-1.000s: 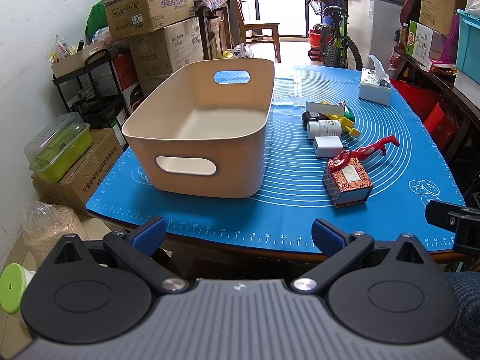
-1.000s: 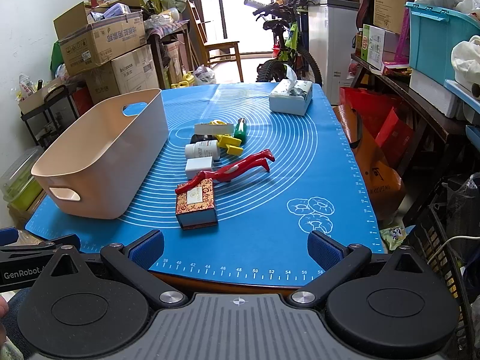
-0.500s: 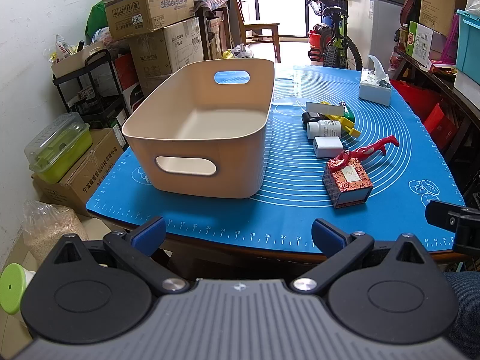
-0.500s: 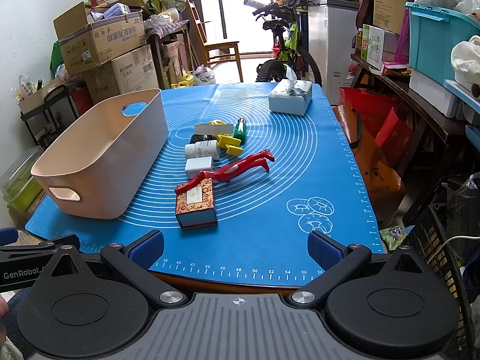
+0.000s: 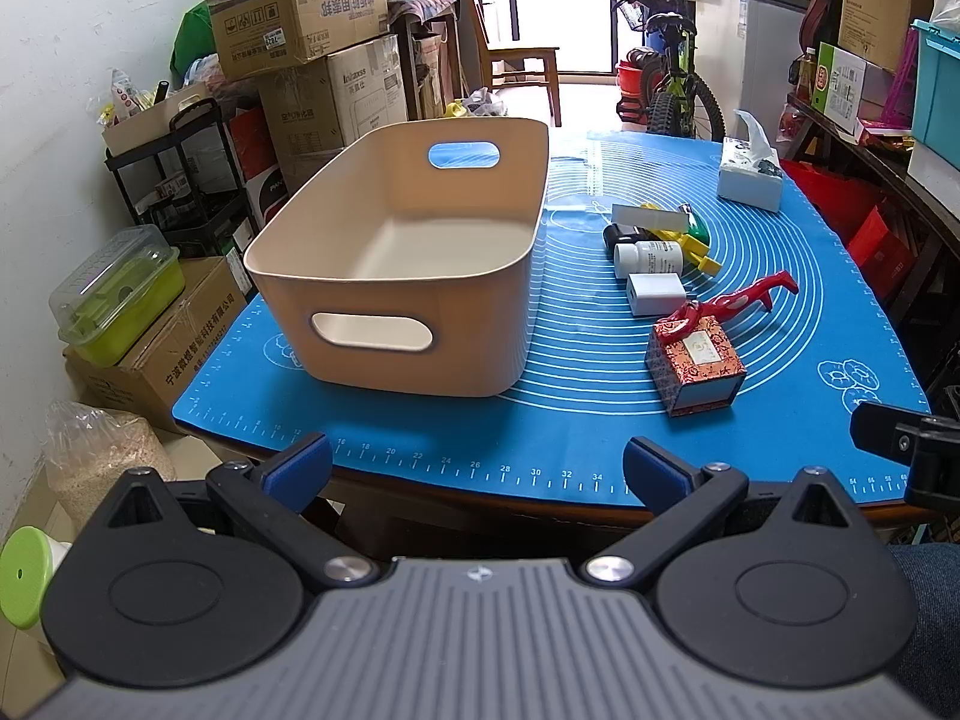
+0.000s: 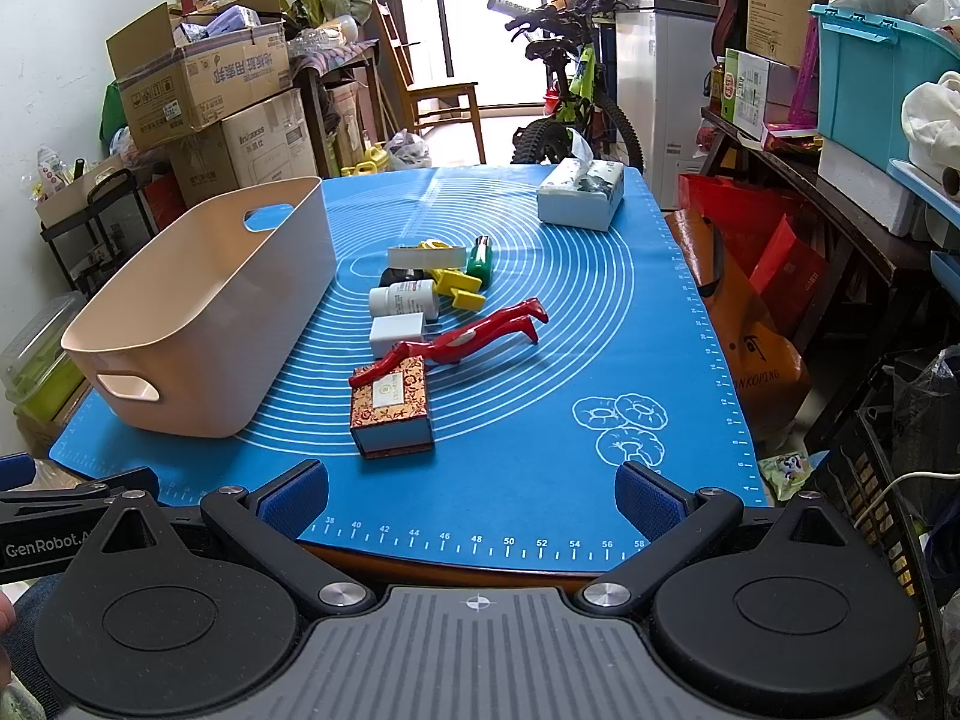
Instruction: Organize rigid objects
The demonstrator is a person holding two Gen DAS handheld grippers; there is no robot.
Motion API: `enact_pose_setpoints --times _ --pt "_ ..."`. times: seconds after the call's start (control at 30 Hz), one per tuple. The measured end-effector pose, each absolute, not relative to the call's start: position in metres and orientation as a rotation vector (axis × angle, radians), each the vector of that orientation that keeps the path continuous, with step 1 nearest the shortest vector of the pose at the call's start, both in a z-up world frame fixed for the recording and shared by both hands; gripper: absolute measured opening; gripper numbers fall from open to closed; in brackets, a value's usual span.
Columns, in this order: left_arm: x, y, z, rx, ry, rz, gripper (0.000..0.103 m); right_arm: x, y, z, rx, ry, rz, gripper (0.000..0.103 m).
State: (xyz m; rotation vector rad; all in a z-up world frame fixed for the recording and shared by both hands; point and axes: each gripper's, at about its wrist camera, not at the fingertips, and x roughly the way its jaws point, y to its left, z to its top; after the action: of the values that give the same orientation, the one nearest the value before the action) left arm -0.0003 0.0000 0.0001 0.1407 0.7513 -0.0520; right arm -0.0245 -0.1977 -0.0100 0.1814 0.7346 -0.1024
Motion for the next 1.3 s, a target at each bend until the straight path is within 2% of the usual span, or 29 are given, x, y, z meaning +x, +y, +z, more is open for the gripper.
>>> enact_pose_setpoints --times 0.83,1.3 --pt "0.004 0.005 0.003 0.134 0.757 -0.041 0.102 -0.021 -0.196 0.000 0.156 0.744 -0.105 0.101" --pt "0.053 0.035 0.055 0.103 0.723 0.042 0.102 0.022 -0.203 0.035 0.223 0.664 -0.088 0.101"
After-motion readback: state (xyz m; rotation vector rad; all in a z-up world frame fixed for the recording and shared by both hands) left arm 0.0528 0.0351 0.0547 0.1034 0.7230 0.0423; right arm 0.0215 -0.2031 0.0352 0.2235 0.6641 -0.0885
